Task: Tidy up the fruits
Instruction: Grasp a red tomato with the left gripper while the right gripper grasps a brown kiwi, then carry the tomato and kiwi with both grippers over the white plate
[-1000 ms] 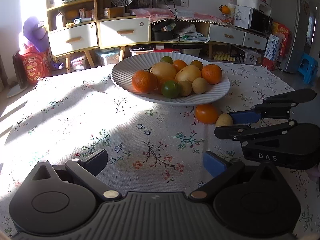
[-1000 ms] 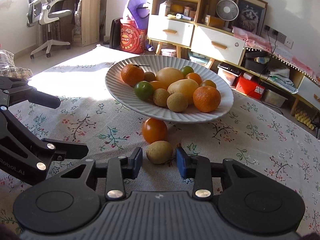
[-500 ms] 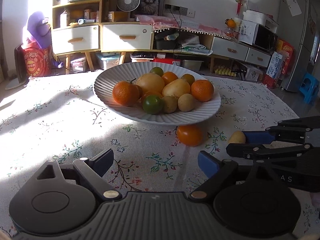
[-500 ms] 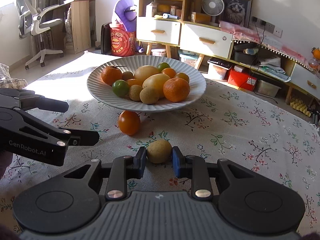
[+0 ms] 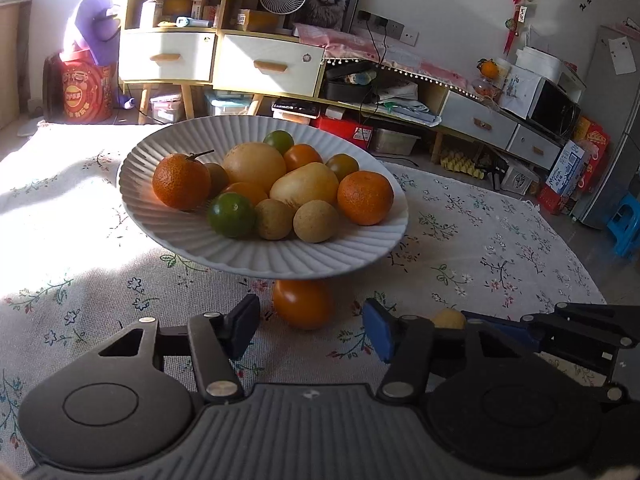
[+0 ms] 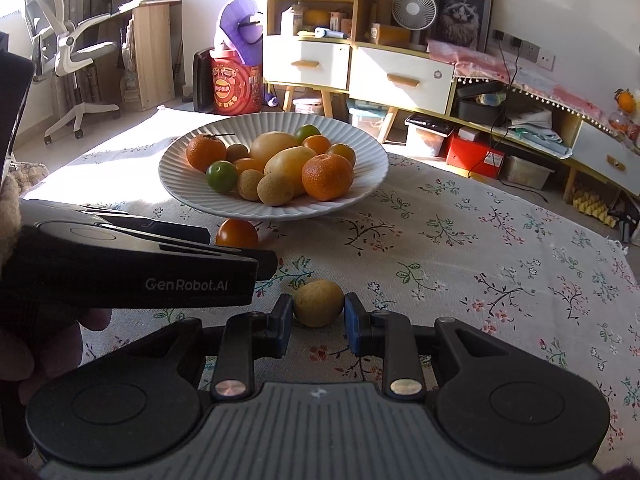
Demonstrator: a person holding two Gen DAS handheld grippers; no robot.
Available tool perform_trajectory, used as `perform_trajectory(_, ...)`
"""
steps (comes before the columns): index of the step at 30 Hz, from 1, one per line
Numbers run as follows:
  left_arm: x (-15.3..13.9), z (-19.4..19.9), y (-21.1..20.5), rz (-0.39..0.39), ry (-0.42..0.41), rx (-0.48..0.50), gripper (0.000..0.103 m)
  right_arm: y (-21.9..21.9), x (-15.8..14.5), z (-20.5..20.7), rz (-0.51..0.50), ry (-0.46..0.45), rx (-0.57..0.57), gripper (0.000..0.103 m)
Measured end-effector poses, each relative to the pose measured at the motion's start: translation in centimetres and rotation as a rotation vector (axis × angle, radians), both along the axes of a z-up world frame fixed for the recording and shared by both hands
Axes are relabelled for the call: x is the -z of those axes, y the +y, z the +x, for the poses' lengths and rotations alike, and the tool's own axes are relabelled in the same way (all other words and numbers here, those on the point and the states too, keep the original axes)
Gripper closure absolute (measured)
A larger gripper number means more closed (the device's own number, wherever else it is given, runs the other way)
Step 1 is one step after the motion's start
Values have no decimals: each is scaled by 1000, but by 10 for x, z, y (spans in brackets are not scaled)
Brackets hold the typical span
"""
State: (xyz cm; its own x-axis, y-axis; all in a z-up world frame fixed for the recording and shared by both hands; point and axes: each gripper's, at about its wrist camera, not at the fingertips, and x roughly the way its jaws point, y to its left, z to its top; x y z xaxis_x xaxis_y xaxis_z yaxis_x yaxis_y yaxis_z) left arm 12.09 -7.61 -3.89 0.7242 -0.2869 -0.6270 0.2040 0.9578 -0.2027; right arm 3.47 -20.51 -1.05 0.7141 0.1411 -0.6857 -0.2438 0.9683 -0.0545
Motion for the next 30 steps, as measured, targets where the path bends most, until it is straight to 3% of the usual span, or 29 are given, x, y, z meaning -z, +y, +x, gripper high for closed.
perform_trajectory(6,-1,4,-3,19,13,-24,85,-1,-1,-1,-3,-2,2,78)
perform_trajectory(30,-10,-16,41,37,122,15,86,11,-6,3,19,30,8,78)
